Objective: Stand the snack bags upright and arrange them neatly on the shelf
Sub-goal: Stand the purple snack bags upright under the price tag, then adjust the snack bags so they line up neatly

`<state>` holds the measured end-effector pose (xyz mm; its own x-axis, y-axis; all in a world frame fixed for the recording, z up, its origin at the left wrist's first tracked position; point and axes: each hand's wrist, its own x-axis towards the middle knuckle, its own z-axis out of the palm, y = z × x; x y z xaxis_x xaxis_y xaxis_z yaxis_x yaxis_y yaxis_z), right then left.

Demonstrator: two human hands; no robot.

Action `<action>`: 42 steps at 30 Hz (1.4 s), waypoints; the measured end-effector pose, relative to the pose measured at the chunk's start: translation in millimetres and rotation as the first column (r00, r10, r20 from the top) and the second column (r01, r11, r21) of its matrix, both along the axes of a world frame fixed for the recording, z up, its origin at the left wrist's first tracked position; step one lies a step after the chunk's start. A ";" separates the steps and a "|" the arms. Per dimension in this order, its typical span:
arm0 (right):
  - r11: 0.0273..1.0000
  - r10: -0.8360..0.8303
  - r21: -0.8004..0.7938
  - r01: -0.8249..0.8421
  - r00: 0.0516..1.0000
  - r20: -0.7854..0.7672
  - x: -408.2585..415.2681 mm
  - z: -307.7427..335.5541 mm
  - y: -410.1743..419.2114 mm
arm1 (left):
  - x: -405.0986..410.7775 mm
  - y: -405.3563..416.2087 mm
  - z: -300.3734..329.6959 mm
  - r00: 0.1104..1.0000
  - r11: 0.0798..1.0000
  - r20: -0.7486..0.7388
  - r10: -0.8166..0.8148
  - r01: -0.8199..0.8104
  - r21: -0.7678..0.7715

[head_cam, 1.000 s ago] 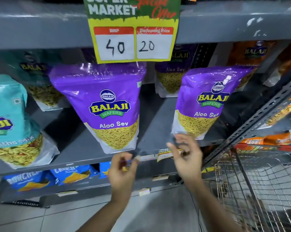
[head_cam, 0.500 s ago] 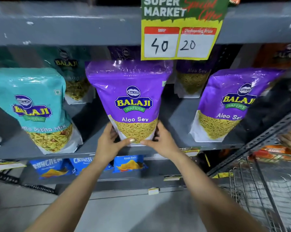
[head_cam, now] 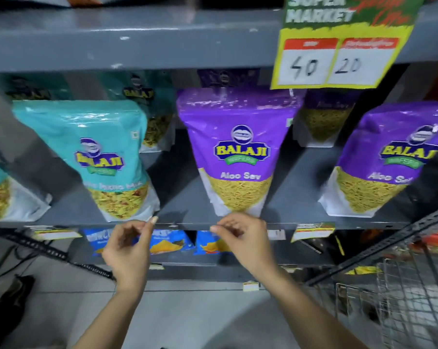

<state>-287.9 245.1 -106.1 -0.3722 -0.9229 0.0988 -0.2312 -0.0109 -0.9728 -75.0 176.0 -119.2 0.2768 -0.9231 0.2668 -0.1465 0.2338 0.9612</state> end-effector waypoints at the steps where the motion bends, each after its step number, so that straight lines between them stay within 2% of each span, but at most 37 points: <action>1: 0.995 0.077 0.065 -0.077 0.997 0.013 17.9 -2.2 -8.1 | 15.5 -4.2 3.1 0.999 0.998 -0.020 0.049 -0.050 -0.025; 3: 0.976 0.147 0.161 -0.145 0.989 0.000 50.6 -5.2 -28.1 | 47.9 -21.2 8.4 0.995 0.995 -0.012 0.094 -0.094 -0.045; 5: 0.960 0.192 0.219 -0.175 0.980 -0.058 78.2 -1.2 -51.5 | 80.6 -46.2 10.6 0.995 0.998 0.091 0.040 -0.044 0.035; 7: 0.962 0.180 0.224 -0.156 0.980 -0.088 99.8 4.8 -75.5 | 105.6 -74.5 10.5 0.971 0.970 0.177 -0.159 0.120 0.211; 8: 0.968 0.159 0.211 -0.137 0.983 -0.091 107.7 6.8 -86.5 | 112.4 -85.8 10.3 0.943 0.934 0.172 -0.286 0.234 0.270; 10: 0.974 0.148 0.186 -0.132 0.986 -0.076 118.6 8.2 -105.8 | 117.4 -101.3 11.1 0.882 0.867 0.134 -0.452 0.399 0.299; 11: 0.975 0.144 0.181 -0.132 0.988 -0.053 122.2 7.2 -113.6 | 117.8 -105.4 11.5 0.875 0.864 0.148 -0.461 0.404 0.299; 13: 0.976 0.125 0.180 -0.119 0.992 -0.026 126.8 5.5 -123.7 | 117.0 -110.3 14.9 0.881 0.884 0.194 -0.431 0.369 0.289; 16: 0.982 0.072 0.175 -0.074 0.997 0.018 131.5 4.3 -121.3 | 119.7 -112.0 15.5 0.878 0.878 0.165 -0.448 0.398 0.266; 18: 0.994 -0.068 0.096 0.059 0.994 0.087 136.9 1.4 -104.9 | 132.5 -106.8 10.7 0.896 0.892 0.145 -0.420 0.379 0.247; 20: 0.981 -0.193 -0.002 0.193 0.980 0.048 150.6 -2.3 -85.4 | 160.5 -97.6 2.2 0.948 0.939 0.112 -0.297 0.269 0.213; 22: 0.987 -0.163 -0.015 0.163 0.987 0.020 178.0 -5.0 -75.5 | 202.5 -88.3 -6.5 0.989 0.978 0.079 -0.124 0.109 0.176; 24: 0.998 -0.053 0.032 0.052 0.998 0.023 217.5 -6.1 -85.0 | 252.9 -88.3 -12.8 0.990 0.988 0.134 0.047 -0.066 0.139; 26: 0.994 0.083 0.073 -0.080 0.996 -0.037 258.9 -6.5 -111.2 | 300.2 -101.2 -15.4 0.972 0.976 0.192 0.133 -0.162 0.146; 29: 0.964 0.244 0.139 -0.227 0.962 -0.119 311.2 1.8 -163.2 | 346.3 -133.1 -6.0 0.975 0.975 0.212 0.069 -0.111 0.192; 33: 0.947 0.289 0.175 -0.270 0.953 -0.093 353.7 11.7 -211.5 | 361.1 -176.5 1.3 0.955 0.948 0.168 -0.243 0.197 0.250; 36: 0.959 0.257 0.143 -0.244 0.963 -0.085 370.7 12.7 -226.3 | 353.7 -191.4 1.0 0.948 0.959 0.196 -0.251 0.216 0.185; 42: 0.964 0.207 0.184 -0.193 0.977 -0.056 377.9 18.8 -229.7 | 348.5 -196.8 3.3 0.958 0.942 0.049 -0.283 0.267 0.205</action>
<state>90.0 15.4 -87.4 -0.1760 -0.9830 -0.0519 -0.3129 0.1059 -0.9439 273.5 -20.8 -116.0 -0.0095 -0.9963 0.0854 -0.1779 0.0857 0.9803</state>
